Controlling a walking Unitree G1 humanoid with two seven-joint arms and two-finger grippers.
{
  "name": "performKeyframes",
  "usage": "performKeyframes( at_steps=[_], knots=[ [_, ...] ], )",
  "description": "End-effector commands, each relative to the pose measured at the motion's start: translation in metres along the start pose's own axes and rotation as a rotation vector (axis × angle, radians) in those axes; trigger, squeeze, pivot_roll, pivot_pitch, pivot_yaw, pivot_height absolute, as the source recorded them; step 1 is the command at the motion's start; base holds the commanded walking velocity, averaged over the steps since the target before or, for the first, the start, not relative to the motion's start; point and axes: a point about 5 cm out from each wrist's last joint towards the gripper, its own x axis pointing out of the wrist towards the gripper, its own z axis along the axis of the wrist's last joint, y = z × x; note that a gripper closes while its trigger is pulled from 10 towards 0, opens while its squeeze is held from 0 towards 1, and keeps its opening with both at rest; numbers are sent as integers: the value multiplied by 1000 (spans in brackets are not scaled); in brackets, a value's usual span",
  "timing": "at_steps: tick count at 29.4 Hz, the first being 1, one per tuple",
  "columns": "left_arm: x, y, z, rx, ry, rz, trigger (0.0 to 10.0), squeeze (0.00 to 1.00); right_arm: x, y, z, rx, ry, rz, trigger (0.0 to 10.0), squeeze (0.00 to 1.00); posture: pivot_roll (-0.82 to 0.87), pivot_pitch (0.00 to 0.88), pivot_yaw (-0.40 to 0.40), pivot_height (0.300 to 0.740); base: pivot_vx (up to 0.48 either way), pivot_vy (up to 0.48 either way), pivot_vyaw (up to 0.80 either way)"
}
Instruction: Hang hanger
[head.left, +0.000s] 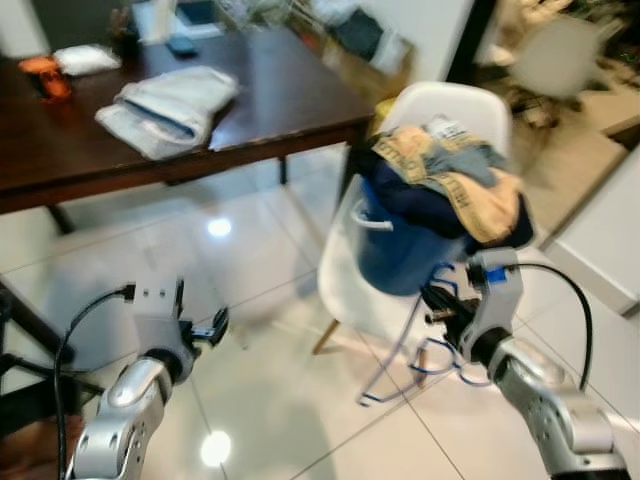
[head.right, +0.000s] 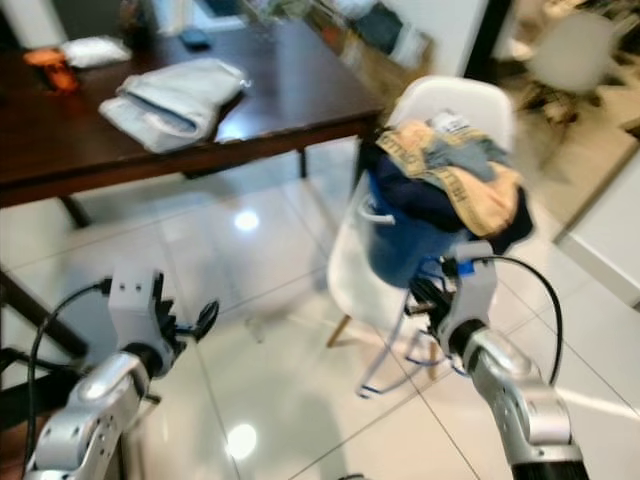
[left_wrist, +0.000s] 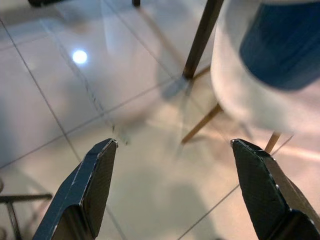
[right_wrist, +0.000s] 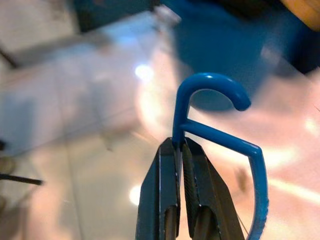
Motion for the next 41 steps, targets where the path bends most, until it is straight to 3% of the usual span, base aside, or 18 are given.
performKeyframes(
  at_steps=[1,2,5,6,8,16,21,23,27,30,32,34,36,37,39,41],
  knots=[
    [1,3,-17,33,49,27,10000,0,-3,-8,-18,-12,50,-53,10000,0,19,148,-21,740,0,0,-800],
    [2,4,-27,39,80,37,10000,0,-4,-12,-30,-8,83,-82,10000,0,15,148,-19,740,0,0,-800],
    [2,4,-27,39,80,37,10000,0,-4,-12,-30,-8,83,-82,10000,0,15,148,-19,740,0,0,-800],
    [4,3,-38,57,108,40,10000,0,-5,-17,-45,-8,122,-119,10000,0,16,142,-18,740,0,0,-800],
    [4,0,-45,56,117,38,10000,0,-6,-18,-55,-2,141,-137,10000,0,14,142,-16,740,0,0,-800],
    [4,3,-62,90,119,50,10000,0,1,-7,-70,-3,135,-115,10000,0,25,132,-20,740,0,0,-800],
    [3,6,-61,82,89,62,10000,0,3,-5,-73,13,124,-103,10000,0,25,130,-21,740,0,0,-639],
    [3,7,-55,90,61,69,10000,0,3,-5,-74,14,121,-101,10000,0,27,133,-22,740,0,0,0],
    [8,11,-14,144,-121,86,10000,0,5,-5,-76,6,108,-95,10000,0,27,138,-22,740,313,0,0],
    [9,11,-4,147,-156,90,10000,0,5,-5,-75,6,101,-93,10000,0,27,139,-22,740,341,0,0],
    [12,10,16,137,-221,86,10000,0,6,-5,-72,-1,79,-91,10000,0,26,140,-21,740,341,0,0],
    [12,10,16,137,-221,86,10000,0,6,-5,-72,-1,79,-91,10000,0,26,140,-21,740,341,0,0],
    [16,2,36,131,-288,44,10000,0,8,-7,-65,-14,51,-91,10000,0,26,141,-21,740,343,0,0],
    [16,2,36,131,-288,44,10000,0,8,-7,-65,-14,51,-91,10000,0,26,141,-21,740,345,0,0],
    [18,-10,58,133,-357,-26,10000,0,11,-8,-53,-32,10,-87,10000,0,24,144,-18,740,345,0,0],
    [18,-14,65,129,-378,-47,10000,0,12,-8,-49,-42,-5,-84,10000,0,24,144,-18,740,345,0,0]
  ],
)
